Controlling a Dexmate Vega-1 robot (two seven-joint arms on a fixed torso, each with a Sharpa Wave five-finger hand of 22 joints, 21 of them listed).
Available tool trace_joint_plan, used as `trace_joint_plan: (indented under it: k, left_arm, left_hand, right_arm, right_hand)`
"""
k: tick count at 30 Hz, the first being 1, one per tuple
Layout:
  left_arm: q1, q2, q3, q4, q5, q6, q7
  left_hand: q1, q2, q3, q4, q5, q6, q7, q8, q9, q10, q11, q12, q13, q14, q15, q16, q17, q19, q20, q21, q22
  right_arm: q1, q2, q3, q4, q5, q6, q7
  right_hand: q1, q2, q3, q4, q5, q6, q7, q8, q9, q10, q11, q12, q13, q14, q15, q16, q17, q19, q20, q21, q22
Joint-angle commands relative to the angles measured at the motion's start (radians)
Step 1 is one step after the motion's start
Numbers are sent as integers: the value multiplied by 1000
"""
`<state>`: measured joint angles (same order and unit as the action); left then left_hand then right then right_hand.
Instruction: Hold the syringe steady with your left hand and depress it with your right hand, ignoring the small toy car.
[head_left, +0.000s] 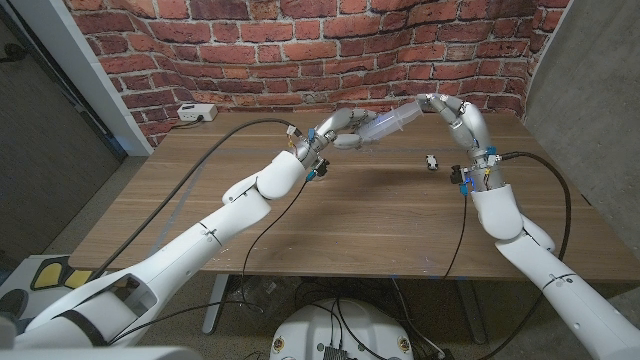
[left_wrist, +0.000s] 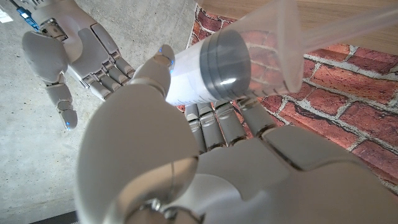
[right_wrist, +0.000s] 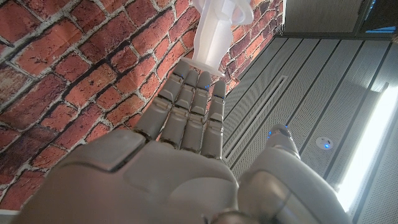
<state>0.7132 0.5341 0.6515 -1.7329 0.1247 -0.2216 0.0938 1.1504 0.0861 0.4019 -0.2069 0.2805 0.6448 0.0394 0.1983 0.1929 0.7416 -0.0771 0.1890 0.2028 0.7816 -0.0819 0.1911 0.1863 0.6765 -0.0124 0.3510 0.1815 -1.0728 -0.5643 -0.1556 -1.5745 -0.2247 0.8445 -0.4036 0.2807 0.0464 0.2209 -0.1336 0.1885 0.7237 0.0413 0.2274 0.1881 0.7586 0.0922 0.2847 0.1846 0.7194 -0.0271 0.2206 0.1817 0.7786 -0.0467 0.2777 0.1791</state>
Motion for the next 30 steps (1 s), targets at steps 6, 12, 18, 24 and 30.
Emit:
trace_joint_plan:
  k: [6,12,18,24,30]
  left_arm:
    - [-5,0,-1,9,-2,-5,-3]
    - [-9,0,-1,13,-2,-12,-5]
    - [-12,-2,-1,20,-4,-21,-6]
    - [-14,-1,-1,20,-6,-20,-13]
    - [-16,-2,-1,23,-6,-22,-14]
  left_hand:
    - [-31,26,86,76,3,3,2,4,5,6,-4,8,3,2,-26,4,2,-1,-1,-1,1]
    - [-32,27,88,76,3,3,1,5,5,7,-4,8,3,3,-25,5,3,-1,-1,-1,1]
    - [-33,26,89,76,3,3,3,5,5,5,-3,7,3,1,-24,5,3,-1,-1,-2,1]
    - [-35,26,91,76,3,2,2,4,5,3,-4,7,3,1,-25,5,3,-1,-1,-2,1]
    - [-36,25,93,75,2,2,1,4,5,6,-4,8,3,2,-25,5,2,-2,-1,-3,1]
  right_arm:
    - [10,6,-19,8,0,0,3]
    - [14,4,-26,5,-1,-7,8]
    - [13,-1,-31,-4,-2,-22,12]
    - [14,-2,-35,-7,-5,-32,11]
    - [18,-7,-43,-9,0,-40,15]
  right_hand:
    - [9,7,8,4,-2,15,0,-2,3,17,1,-3,4,10,-3,-6,3,50,-45,2,6]
    - [10,7,8,4,-2,19,1,-2,3,22,-1,-3,4,13,-4,-6,3,51,-47,1,6]
    - [10,8,8,5,-2,21,0,-3,3,22,-3,-5,4,15,-5,-7,3,53,-47,1,6]
    - [11,9,8,5,-2,23,-2,-4,3,23,-3,-6,5,16,-5,-9,3,54,-47,0,7]
    - [11,9,8,5,-2,23,-3,-5,3,25,-2,-7,5,18,-5,-9,3,55,-47,-1,7]
